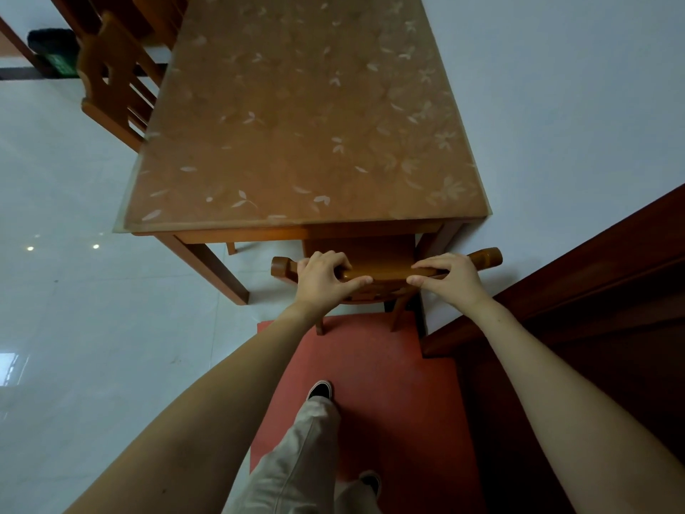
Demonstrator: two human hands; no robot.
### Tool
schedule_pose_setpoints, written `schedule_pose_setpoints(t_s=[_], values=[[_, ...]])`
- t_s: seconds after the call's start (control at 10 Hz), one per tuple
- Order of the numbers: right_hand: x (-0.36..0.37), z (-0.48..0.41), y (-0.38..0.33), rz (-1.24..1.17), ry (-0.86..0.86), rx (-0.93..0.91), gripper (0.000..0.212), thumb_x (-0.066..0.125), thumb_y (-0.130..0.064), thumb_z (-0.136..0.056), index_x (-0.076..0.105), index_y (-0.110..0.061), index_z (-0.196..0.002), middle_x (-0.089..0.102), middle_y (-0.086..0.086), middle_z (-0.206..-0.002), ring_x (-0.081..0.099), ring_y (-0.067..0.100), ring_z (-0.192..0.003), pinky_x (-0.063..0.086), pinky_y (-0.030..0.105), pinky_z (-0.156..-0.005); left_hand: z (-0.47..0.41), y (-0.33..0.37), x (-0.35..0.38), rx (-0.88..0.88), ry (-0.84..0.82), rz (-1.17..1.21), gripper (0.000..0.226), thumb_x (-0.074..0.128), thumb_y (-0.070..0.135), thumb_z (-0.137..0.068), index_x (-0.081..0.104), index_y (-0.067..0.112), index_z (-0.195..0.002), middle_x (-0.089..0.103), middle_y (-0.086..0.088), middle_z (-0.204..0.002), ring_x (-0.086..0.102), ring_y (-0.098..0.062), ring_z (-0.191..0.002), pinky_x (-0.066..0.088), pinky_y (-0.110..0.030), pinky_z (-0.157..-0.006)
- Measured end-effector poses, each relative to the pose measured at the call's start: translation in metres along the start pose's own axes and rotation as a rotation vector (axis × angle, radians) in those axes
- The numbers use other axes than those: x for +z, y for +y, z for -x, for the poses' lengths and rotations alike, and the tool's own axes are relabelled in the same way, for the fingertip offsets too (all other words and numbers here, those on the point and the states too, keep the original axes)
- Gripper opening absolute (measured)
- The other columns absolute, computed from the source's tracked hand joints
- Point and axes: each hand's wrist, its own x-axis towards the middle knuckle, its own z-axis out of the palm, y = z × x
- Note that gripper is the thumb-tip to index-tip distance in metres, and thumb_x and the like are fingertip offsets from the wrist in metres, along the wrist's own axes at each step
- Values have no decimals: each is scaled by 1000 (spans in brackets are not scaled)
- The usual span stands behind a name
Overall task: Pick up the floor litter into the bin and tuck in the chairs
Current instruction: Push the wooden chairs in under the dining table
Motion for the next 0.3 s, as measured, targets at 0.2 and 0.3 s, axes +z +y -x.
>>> schedule_pose_setpoints(t_s=[0.2,0.3], values=[[11,24,-17,-3,82,-10,28,74,-30,-84,72,-22,-111,62,-13,-105,54,14,-111,42,36,-102,15,-2,-14,134,-34,-48,34,61,41,-89,66,17,-112,67,4,-102,57,-15,-99,43,-37,-93],[7,36,-33,-34,91,9,33,70,-31,-87,68,-22,-119,61,-8,-117,54,14,-119,42,29,-102,23,4,-27,125,-43,-17,34,60,34,-91,64,14,-118,65,1,-113,57,-15,-107,47,-32,-91]])
